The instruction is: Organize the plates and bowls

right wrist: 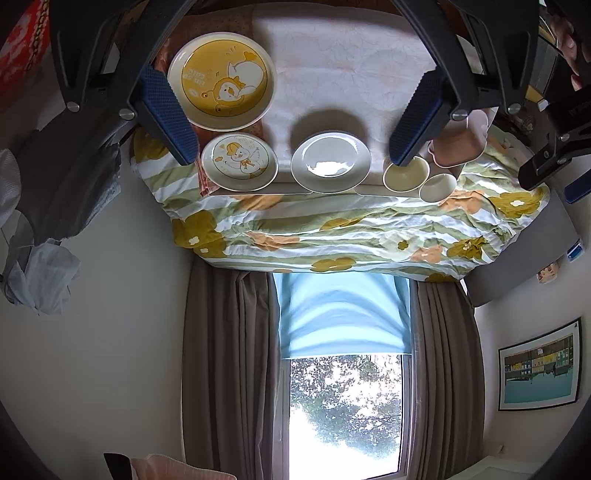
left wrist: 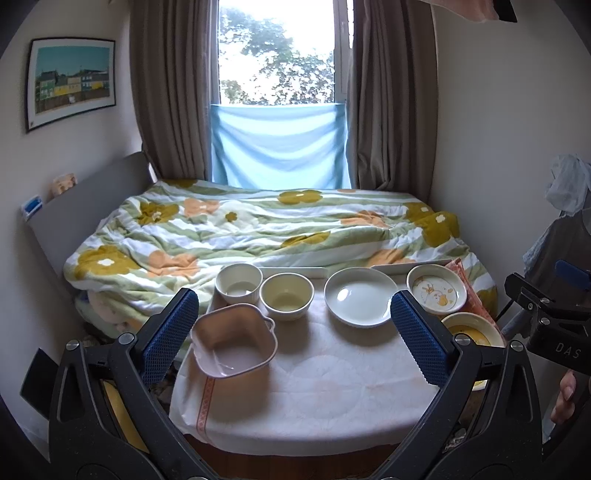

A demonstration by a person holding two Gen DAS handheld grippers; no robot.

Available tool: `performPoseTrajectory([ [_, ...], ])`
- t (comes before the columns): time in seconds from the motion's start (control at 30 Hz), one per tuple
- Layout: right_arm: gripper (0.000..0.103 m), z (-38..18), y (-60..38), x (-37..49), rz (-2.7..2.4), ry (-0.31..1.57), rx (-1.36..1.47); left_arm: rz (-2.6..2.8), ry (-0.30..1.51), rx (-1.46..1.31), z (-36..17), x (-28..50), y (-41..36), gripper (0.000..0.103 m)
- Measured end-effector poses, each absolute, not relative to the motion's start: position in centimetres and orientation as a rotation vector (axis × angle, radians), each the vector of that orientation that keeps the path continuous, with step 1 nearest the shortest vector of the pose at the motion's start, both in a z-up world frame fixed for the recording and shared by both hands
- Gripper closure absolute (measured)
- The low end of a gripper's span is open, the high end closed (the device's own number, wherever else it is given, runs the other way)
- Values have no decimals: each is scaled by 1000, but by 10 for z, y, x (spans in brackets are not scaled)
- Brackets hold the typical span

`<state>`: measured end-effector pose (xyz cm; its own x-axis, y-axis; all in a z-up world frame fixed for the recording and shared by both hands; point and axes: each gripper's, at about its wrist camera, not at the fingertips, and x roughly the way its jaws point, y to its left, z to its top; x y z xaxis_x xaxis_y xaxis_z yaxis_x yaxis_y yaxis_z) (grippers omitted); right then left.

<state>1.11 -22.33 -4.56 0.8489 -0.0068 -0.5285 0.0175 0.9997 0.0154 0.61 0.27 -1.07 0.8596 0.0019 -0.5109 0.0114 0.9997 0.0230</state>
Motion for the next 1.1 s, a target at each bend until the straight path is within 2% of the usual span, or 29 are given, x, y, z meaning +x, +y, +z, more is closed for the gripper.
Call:
performPoseTrajectory([
  [1.1,0,-40,-220,6,6,554,17,1,538,29,-12,-3,-1,0],
])
